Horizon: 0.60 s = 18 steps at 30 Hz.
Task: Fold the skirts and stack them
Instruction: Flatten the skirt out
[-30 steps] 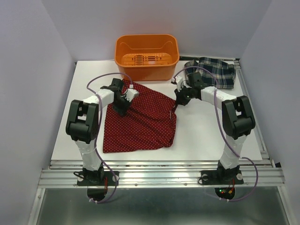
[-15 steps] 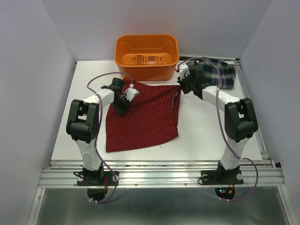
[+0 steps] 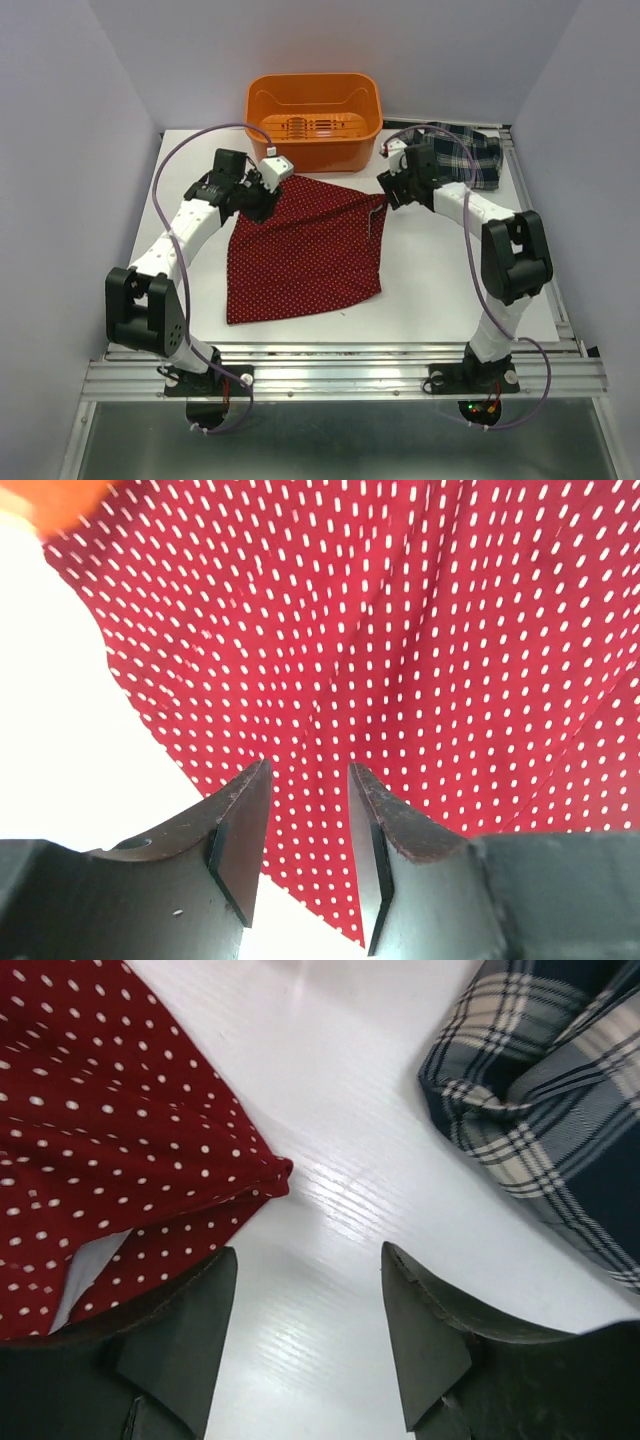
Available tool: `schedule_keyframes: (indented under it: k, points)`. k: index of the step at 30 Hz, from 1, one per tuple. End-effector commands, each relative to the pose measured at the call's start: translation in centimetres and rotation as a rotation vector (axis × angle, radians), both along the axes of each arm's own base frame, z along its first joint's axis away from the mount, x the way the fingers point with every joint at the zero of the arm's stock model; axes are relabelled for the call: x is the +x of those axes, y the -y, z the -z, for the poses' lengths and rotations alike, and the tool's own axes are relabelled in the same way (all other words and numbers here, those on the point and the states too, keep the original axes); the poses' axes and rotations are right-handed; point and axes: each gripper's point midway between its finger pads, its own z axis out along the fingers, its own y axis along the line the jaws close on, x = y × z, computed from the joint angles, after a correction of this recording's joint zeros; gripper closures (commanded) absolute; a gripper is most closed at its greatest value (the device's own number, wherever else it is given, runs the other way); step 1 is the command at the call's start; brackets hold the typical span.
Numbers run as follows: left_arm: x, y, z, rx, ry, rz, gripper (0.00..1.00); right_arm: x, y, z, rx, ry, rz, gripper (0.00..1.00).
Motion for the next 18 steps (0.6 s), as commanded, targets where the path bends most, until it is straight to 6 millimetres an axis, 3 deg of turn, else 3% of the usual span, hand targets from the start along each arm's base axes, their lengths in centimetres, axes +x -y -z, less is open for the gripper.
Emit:
schedule_keyframes:
  k: [1,4,5,7,9,11,13,18]
  points:
    - [-0.9,0.3,2.0,-0.024,-0.046,-0.028,0.53,-1.3,-0.6,-7.3,0.116,0.070,0.015,0.37]
    - [-2.0,1.8,1.5,-0.097,-0.051,0.020,0.56,-2.6,-1.8,-7.3,0.169,0.016,-0.036,0.41]
    - [-2.6,3.2,1.1,-0.112,-0.035,0.054,0.56,-2.8,-2.4,-6.7,0.186,-0.008,-0.068,0.41]
    - [-3.5,5.0,0.1,-0.122,0.014,0.095,0.55,-2.4,-2.4,-5.9,0.140,-0.001,-0.118,0.46]
    - [-5.2,8.0,-0.3,-0.105,0.031,0.183,0.55,-1.6,-2.4,-4.1,0.117,-0.022,-0.175,0.49]
    - [-6.8,9.6,0.2,-0.082,0.010,0.249,0.55,-0.6,-2.2,-3.3,0.105,-0.015,-0.255,0.53]
    - [-8.9,11.0,2.5,-0.027,-0.060,0.319,0.54,0.0,-2.3,-1.4,0.079,-0.024,-0.326,0.54]
    - [-9.6,9.7,8.2,0.109,-0.205,0.279,0.58,1.6,-3.2,-0.2,0.075,-0.003,-0.441,0.51]
